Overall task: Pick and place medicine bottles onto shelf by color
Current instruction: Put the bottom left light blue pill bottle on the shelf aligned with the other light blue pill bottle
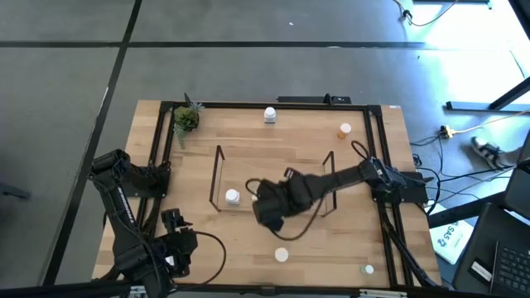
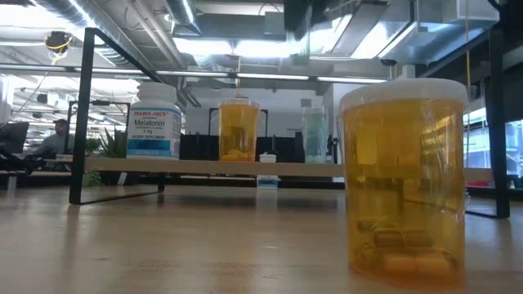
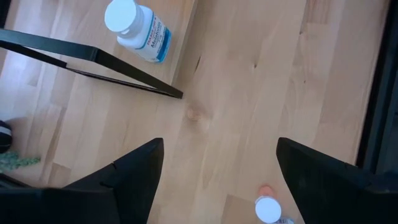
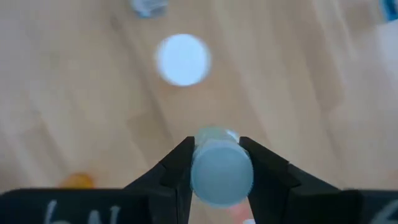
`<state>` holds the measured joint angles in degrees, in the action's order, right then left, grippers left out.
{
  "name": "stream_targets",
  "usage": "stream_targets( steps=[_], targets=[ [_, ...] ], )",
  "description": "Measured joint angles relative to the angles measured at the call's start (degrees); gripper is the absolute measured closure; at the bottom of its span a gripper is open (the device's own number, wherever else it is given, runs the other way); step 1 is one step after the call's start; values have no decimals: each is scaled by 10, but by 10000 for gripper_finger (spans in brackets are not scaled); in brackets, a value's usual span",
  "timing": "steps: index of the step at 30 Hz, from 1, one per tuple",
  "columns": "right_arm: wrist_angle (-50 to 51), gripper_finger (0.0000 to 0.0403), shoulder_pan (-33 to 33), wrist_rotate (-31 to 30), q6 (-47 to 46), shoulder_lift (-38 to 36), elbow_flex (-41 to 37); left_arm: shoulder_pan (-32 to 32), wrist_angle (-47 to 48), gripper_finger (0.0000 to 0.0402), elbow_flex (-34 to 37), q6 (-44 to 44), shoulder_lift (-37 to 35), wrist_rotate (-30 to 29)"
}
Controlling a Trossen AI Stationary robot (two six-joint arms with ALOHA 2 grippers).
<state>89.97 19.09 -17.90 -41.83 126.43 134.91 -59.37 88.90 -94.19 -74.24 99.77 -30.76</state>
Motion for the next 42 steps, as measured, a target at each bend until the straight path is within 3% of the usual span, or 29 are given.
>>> stream_targets(
  steps=[13,28,33,37,42],
  targets=[
    [0,284,-85,45,122,-3,-40,0,0,95,0,1,0,-1],
    [0,286,-114,-11,122,-23,-131,0,0,95,0,4,0,-1],
    [-1,286,-114,-22,109,-75,-174,0,0,95,0,4,0,-1],
    [-23,286,-109,-34,58,-138,-260,0,0,95,0,4,0,-1],
    [-192,286,-100,11,23,-213,-372,0,0,95,0,4,0,0]
  ],
)
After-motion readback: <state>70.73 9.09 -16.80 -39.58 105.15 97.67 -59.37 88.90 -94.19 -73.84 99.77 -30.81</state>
